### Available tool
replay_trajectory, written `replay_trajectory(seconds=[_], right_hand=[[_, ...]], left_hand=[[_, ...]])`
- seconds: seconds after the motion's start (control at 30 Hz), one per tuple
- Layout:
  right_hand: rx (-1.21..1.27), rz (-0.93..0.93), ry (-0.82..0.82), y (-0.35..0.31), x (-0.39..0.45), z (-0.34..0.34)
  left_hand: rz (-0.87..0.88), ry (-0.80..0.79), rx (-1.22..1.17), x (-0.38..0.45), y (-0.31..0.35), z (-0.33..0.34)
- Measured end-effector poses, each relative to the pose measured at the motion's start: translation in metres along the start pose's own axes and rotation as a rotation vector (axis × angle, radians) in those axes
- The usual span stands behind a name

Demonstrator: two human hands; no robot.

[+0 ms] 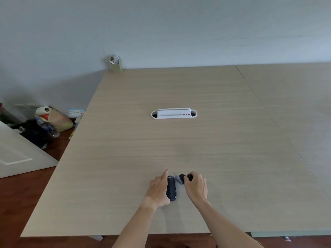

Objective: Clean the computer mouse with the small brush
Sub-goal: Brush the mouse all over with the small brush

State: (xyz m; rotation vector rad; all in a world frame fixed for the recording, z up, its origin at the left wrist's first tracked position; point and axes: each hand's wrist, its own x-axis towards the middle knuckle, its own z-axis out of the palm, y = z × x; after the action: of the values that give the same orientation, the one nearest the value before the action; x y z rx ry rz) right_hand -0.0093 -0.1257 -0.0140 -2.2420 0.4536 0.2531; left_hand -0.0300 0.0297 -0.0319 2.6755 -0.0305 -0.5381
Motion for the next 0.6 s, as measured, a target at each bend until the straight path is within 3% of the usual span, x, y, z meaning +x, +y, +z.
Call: replay_trajectory(seconds=[0.13,0.27,0.33,0.5,0.6], right_hand=[[0.085,-0.044,-0.049,-0.005,0.002,0.004],[0.013,-0.011,-0.047,-0.006,0.002,0.003],[0.014,-0.009,-0.014,-0.007,0.003,0.0],[0.079,-0.046,-0.119,-0.008,0.006,-0.002],[0.03,0.0,-0.078,-0.006,0.005,-0.002]], left_hand=[[-0.133,0.071,-0.167,-0.007,0.011,0.005],[-0.342,0.14,-0.25,-0.009,0.025,0.015],[-0.384,0.131,-0.267,-0.009,0.029,0.018],[-0.423,0.13,-0.305,-0.006,0.031,0.021],[-0.434,0.12,-0.299,-0.005,0.029,0.02]])
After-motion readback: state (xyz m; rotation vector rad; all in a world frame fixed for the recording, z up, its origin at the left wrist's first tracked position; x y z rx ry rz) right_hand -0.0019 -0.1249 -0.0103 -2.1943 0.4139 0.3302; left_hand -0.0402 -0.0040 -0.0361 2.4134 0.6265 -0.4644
